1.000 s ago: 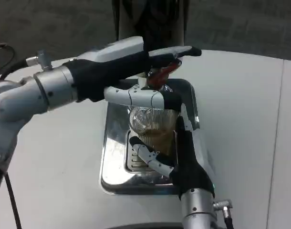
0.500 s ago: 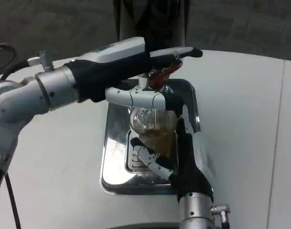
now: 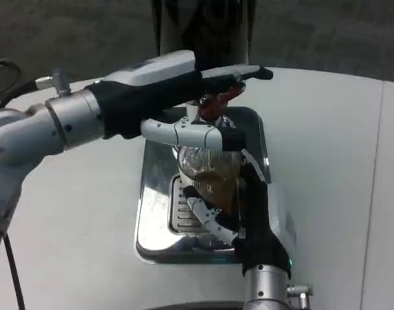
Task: Grasp the cup under the faucet to collect the drink, then remove the cup.
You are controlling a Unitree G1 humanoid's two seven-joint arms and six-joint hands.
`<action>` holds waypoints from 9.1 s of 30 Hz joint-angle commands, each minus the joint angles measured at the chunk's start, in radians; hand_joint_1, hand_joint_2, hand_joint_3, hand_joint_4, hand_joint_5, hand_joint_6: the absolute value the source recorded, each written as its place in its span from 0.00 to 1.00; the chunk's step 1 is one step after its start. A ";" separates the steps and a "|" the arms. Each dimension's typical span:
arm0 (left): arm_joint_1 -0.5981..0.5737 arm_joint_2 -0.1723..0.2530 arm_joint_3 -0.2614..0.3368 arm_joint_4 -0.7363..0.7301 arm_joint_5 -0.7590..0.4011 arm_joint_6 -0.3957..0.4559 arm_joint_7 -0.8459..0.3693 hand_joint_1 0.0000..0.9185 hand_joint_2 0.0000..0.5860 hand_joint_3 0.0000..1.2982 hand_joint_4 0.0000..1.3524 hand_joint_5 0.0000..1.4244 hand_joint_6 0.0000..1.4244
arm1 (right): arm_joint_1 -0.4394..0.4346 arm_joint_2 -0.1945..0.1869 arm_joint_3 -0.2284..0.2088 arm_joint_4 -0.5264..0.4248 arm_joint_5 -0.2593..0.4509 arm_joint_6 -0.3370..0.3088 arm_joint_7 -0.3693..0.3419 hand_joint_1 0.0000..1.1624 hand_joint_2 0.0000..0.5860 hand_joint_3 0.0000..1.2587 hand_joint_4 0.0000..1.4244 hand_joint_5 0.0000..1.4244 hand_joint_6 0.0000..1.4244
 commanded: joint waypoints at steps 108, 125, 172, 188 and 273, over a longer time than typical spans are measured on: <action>0.066 -0.056 0.216 -0.024 -0.107 -0.141 0.181 0.00 0.20 0.14 0.13 0.16 0.13 | 0.164 0.027 0.004 -0.206 0.000 -0.049 -0.024 0.61 0.49 0.38 0.38 0.37 0.26; 0.094 -0.061 0.252 -0.074 -0.134 -0.120 0.200 0.00 0.21 0.15 0.14 0.17 0.14 | 0.302 -0.010 0.031 -0.429 -0.031 0.007 0.050 0.60 0.50 0.42 0.41 0.40 0.27; 0.244 -0.014 0.380 -0.298 -0.215 -0.008 0.207 0.00 0.21 0.17 0.16 0.19 0.15 | 0.377 -0.007 0.054 -0.522 -0.067 -0.005 0.102 0.64 0.52 0.44 0.43 0.45 0.27; 0.479 0.036 0.522 -0.471 -0.239 0.083 0.255 0.00 0.21 0.18 0.16 0.19 0.15 | 0.379 -0.022 0.023 -0.551 -0.060 0.002 0.136 0.66 0.49 0.45 0.44 0.47 0.27; 1.272 0.012 0.550 -0.842 0.052 0.031 0.287 0.00 0.18 0.06 0.00 0.00 0.03 | 0.722 -0.241 -0.111 -1.151 -0.014 -0.100 0.621 0.70 0.45 0.52 0.50 0.55 0.33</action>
